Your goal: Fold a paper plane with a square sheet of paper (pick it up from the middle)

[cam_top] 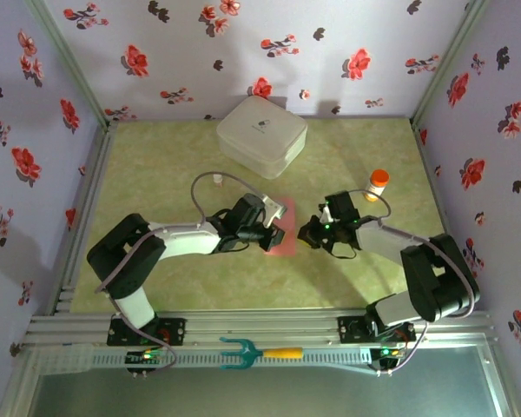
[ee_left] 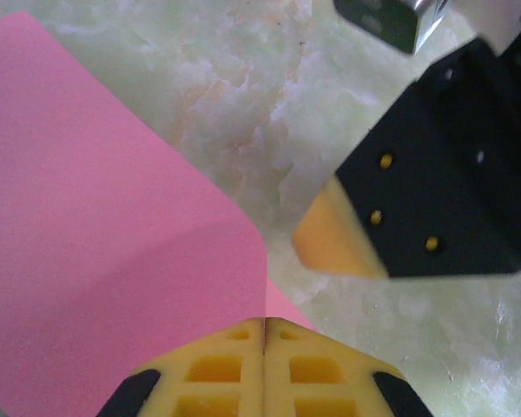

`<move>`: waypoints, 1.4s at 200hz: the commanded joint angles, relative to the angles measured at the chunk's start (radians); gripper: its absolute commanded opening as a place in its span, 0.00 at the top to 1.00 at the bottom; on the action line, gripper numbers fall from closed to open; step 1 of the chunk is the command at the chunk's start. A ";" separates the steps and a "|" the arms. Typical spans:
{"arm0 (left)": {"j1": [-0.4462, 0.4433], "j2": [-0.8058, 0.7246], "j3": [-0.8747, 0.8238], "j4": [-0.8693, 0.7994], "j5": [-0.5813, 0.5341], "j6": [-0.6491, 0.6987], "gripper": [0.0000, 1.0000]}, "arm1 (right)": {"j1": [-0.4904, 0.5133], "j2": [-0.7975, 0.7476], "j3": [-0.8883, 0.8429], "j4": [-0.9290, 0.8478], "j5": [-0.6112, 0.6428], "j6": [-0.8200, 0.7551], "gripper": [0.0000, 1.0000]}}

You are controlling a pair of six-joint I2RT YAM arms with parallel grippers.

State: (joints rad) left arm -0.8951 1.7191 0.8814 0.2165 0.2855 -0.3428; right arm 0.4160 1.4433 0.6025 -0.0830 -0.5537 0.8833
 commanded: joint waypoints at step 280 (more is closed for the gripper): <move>0.066 0.151 0.073 -0.032 -0.059 -0.066 1.00 | 0.058 0.131 0.054 -0.164 0.201 -0.133 1.00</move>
State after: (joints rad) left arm -0.8368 1.8347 0.9264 0.1970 0.2352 -0.4137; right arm 0.4744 1.5414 0.6552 -0.1699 -0.4156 0.7658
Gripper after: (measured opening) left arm 0.060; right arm 0.060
